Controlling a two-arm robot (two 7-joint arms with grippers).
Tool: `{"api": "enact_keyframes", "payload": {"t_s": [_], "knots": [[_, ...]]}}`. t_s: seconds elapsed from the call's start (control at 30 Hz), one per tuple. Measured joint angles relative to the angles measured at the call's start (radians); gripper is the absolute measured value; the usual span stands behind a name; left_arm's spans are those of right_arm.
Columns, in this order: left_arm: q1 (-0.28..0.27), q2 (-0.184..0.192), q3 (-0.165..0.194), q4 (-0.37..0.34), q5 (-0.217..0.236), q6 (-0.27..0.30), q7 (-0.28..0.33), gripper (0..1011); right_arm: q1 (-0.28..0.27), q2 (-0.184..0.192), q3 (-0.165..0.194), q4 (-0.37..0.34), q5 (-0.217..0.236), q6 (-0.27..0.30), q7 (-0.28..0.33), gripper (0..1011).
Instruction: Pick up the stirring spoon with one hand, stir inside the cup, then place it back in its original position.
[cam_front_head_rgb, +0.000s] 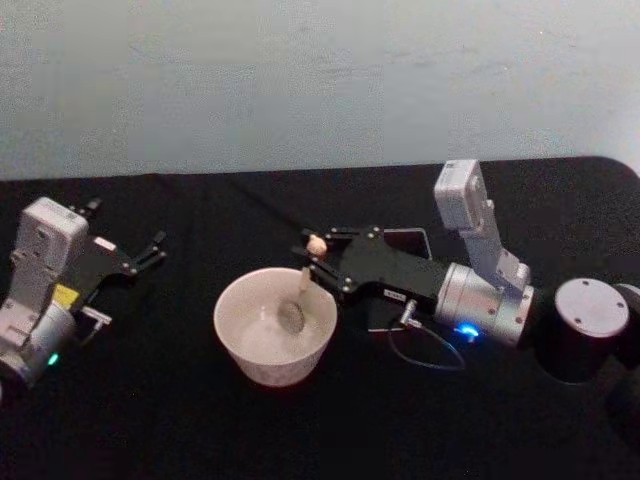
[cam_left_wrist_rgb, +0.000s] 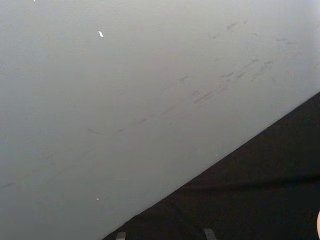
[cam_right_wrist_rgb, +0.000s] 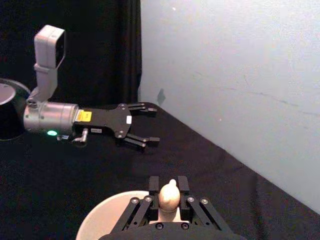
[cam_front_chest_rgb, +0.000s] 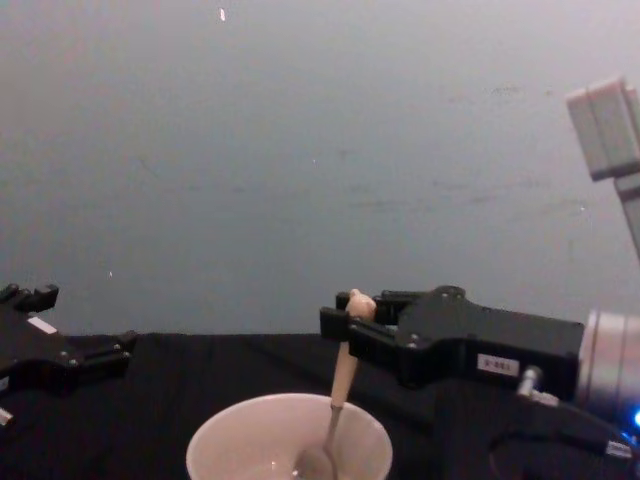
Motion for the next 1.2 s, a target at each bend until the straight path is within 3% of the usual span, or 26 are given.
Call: {"api": "enact_keyframes", "payload": {"t_s": [0.3,0.53,0.83,1.2], "knots": [[0.0,0.0,0.0,0.0,0.0,0.0,0.0,1001,-0.044,0.055,-0.002,-0.075,0.017,0.016,0.028,211],[0.0,0.0,0.0,0.0,0.0,0.0,0.0,1001,-0.066,0.072,-0.013,-0.12,0.04,0.026,0.045,211],[0.0,0.0,0.0,0.0,0.0,0.0,0.0,1001,-0.049,0.041,-0.037,-0.106,0.054,0.028,0.046,211],[0.0,0.0,0.0,0.0,0.0,0.0,0.0,1001,0.023,-0.033,-0.051,0.012,0.029,0.002,0.018,211]]}}
